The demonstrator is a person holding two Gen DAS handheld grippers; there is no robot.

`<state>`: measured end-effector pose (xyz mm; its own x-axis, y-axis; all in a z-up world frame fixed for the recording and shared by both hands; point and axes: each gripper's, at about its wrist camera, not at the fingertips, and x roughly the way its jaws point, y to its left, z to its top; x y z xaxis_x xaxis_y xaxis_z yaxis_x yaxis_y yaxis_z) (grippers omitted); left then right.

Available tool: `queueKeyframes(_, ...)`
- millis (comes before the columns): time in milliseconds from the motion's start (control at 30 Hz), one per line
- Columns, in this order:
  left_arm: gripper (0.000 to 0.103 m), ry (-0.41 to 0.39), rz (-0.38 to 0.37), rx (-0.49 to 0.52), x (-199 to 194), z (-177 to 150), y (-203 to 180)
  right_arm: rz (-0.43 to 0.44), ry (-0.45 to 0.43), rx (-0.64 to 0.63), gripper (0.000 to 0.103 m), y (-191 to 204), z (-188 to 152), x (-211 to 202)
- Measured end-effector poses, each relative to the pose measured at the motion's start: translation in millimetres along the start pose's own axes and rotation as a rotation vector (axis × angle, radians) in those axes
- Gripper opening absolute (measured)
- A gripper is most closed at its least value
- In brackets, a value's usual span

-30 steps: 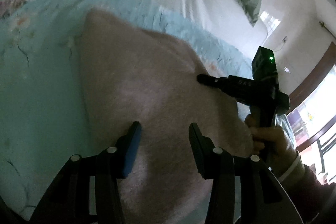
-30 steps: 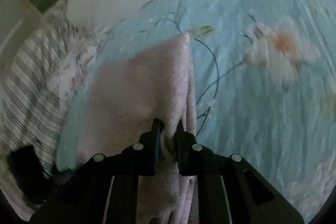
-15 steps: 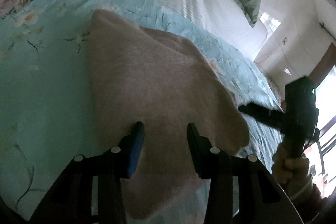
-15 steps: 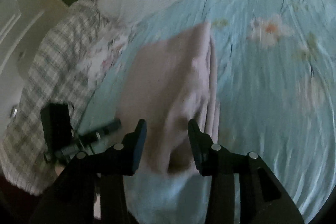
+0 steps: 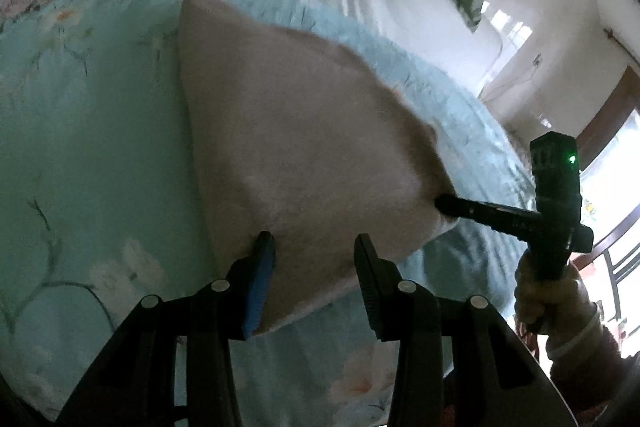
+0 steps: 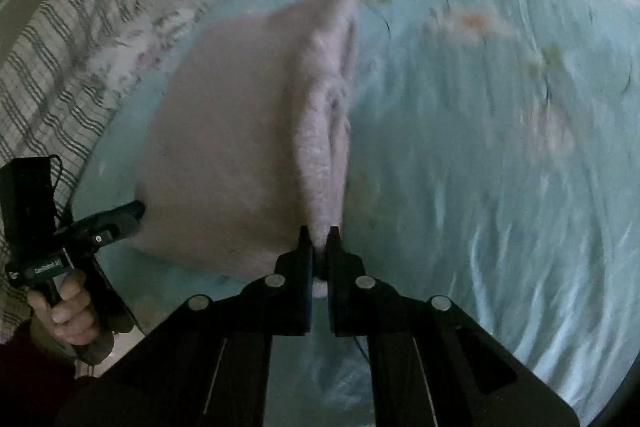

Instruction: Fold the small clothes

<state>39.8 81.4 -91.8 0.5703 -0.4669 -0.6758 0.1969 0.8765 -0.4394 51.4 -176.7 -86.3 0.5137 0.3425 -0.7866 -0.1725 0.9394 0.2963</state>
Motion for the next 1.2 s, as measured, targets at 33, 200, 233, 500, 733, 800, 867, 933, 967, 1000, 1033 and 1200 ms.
queueKeyframes(33,0.041,-0.001,0.007,0.003,3.1,-2.7,0.5,0.005,-0.002,0.018,0.008,-0.5,0.3,-2.0)
queueKeyframes(200,0.042,-0.004,0.009,0.012,0.7,-3.2,0.4,-0.005,-0.129,0.07,0.016,3.8,10.2,-45.4)
queueKeyframes(233,0.042,-0.004,0.006,0.009,0.9,-4.6,1.8,0.01,-0.155,0.072,0.016,7.3,11.6,-52.3)
queueKeyframes(500,0.043,0.002,0.04,0.027,3.1,-5.7,-4.1,0.071,-0.126,0.137,0.016,8.6,40.3,12.9)
queueKeyframes(733,0.043,-0.001,0.043,0.022,0.7,-11.2,-5.2,0.104,-0.104,0.325,0.0,-42.9,24.3,45.6)
queueKeyframes(800,0.043,-0.003,0.054,0.023,2.0,-11.2,-7.3,0.101,-0.106,0.319,0.0,-43.9,20.5,45.5)
queueKeyframes(867,0.044,-0.006,0.065,0.023,3.6,-11.4,-9.6,0.094,-0.101,0.314,0.0,-40.5,20.9,46.2)
queueKeyframes(933,0.044,-0.011,0.075,0.024,2.5,-13.7,-11.2,0.072,-0.096,0.277,0.001,-33.2,20.6,44.6)
queueKeyframes(967,0.044,-0.012,0.077,0.023,2.1,-13.5,-11.1,0.06,-0.094,0.262,0.001,-31.6,17.6,40.3)
queueKeyframes(1000,0.044,-0.015,0.078,0.021,1.4,-14.0,-11.1,0.055,-0.092,0.254,0.002,-30.4,18.7,38.3)
queueKeyframes(1033,0.044,-0.018,0.078,0.016,0.4,-14.6,-9.9,0.049,-0.091,0.247,0.002,-29.5,18.5,37.3)
queueKeyframes(1200,0.045,-0.031,0.085,-0.007,-0.6,-16.1,-9.7,0.034,-0.092,0.219,0.004,-28.7,19.5,30.5)
